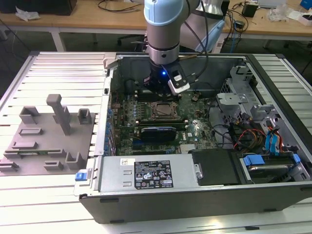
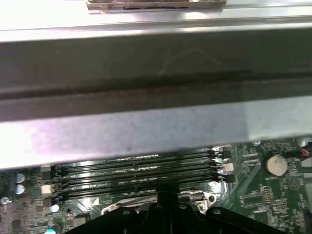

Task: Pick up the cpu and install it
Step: 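Install the first cpu locking lever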

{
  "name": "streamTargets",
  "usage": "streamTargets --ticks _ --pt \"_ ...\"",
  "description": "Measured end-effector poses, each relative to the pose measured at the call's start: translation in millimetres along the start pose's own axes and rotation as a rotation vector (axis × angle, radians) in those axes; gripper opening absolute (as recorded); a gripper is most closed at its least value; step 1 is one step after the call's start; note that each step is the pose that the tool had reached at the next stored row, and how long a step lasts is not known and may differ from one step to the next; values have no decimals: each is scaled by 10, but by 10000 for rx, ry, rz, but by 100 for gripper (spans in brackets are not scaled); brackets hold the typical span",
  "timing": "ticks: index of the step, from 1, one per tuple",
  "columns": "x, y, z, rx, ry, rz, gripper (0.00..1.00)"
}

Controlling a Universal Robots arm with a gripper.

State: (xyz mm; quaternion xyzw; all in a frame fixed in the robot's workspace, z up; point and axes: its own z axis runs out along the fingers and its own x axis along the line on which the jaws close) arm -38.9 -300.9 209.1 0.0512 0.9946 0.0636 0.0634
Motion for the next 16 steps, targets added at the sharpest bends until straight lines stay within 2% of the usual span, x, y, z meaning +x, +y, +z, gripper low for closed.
streamTargets --ticks 1,2,3,9,13,15,16 --pt "1 1 1 35 -255 -39 11" --pt "3 2 0 43 -409 -60 11" --pt "3 2 1 40 -446 -66 11" --pt "24 43 3 62 -462 27 11" --pt "86 59 -2 81 -489 165 11" --pt "149 77 -7 106 -524 346 11" --pt "153 78 -3 138 -559 582 11"
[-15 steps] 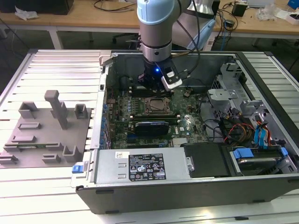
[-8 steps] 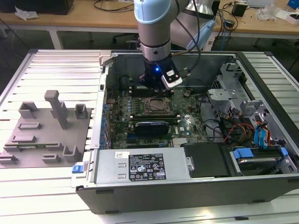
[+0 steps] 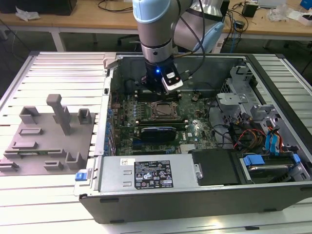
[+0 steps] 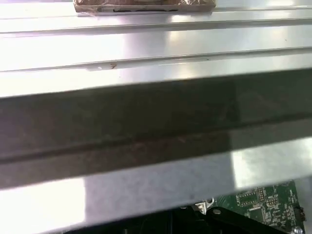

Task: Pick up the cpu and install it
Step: 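Install the first cpu locking lever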

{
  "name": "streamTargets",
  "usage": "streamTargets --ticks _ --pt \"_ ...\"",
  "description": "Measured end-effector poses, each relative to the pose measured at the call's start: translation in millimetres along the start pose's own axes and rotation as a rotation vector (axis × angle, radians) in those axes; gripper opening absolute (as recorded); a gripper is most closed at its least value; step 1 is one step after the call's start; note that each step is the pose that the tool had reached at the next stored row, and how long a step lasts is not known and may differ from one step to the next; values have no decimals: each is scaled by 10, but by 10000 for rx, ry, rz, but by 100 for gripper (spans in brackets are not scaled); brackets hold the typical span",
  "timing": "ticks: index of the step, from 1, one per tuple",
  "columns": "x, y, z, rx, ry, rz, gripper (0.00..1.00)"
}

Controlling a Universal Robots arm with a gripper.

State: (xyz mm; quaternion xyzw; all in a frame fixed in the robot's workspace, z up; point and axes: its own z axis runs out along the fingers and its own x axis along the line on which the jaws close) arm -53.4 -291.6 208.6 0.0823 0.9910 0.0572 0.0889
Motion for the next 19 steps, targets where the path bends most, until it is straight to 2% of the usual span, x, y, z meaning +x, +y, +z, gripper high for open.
streamTargets --ticks 2,5,9,14,16,19 --pt "2 -2 7 91 -67 518 11" --pt "5 10 15 147 -109 842 11" --pt "15 51 26 185 -139 1072 11" --pt "31 56 42 227 -179 1323 11" --pt "42 52 58 235 -241 1433 11" --pt "47 49 77 247 -294 1546 11"
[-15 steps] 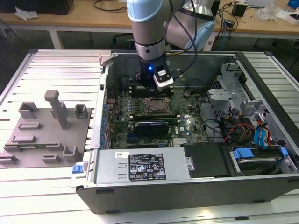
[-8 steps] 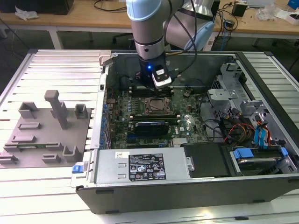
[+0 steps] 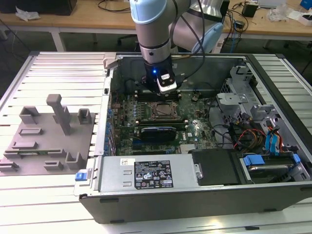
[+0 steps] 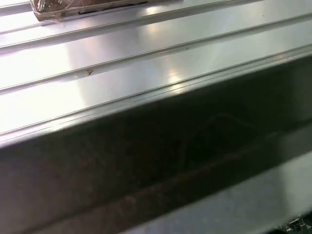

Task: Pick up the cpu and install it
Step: 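Install the first cpu locking lever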

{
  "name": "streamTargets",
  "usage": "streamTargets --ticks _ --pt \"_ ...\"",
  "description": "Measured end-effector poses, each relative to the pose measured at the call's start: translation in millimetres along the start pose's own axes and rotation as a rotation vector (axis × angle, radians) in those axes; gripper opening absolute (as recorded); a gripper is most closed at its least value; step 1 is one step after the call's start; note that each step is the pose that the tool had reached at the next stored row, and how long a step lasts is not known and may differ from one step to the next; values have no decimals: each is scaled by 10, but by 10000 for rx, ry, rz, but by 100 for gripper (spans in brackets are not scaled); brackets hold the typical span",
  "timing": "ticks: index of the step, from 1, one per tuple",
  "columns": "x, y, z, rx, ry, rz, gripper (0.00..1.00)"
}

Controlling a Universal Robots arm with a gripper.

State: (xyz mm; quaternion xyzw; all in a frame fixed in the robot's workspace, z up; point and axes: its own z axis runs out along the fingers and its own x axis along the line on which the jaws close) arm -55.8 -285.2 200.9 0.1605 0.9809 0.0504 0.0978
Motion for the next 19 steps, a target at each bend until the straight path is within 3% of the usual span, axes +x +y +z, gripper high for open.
streamTargets --ticks 8,12,19 --pt "9 -7 45 92 -63 316 11" --pt "5 -6 53 95 -66 343 11" --pt "-75 20 71 84 -65 342 11"
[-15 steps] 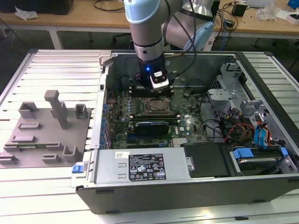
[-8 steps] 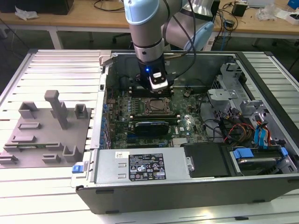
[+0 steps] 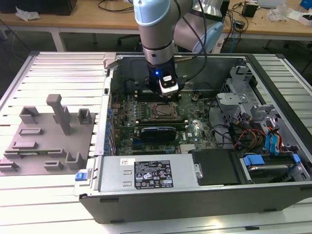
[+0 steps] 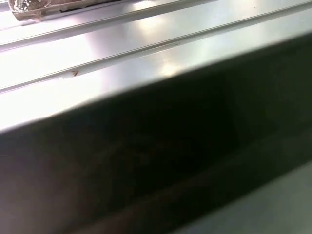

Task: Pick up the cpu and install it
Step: 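Install the first cpu locking lever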

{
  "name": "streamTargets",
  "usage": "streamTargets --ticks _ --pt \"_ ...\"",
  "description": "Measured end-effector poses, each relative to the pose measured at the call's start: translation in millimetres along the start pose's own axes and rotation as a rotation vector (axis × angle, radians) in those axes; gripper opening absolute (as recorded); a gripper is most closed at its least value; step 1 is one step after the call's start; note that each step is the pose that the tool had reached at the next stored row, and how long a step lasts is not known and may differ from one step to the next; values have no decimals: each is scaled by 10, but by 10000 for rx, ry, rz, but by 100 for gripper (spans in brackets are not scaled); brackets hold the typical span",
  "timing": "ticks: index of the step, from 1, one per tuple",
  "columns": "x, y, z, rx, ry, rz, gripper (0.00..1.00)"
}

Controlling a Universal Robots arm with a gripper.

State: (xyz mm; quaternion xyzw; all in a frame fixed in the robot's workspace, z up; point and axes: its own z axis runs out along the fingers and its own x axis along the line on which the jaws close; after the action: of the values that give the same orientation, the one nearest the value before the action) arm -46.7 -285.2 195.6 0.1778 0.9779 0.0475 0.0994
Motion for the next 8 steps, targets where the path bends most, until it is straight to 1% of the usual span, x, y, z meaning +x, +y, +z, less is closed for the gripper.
streamTargets --ticks 1,2,3,5,6,8 --pt "-8 2 1 -24 8 6 11" --pt "-13 4 2 -90 31 20 11" --pt "-16 5 3 -135 49 30 11" --pt "-16 6 2 -178 65 43 11" --pt "-18 8 -4 -185 65 44 11" --pt "-25 16 -34 -203 61 45 11"
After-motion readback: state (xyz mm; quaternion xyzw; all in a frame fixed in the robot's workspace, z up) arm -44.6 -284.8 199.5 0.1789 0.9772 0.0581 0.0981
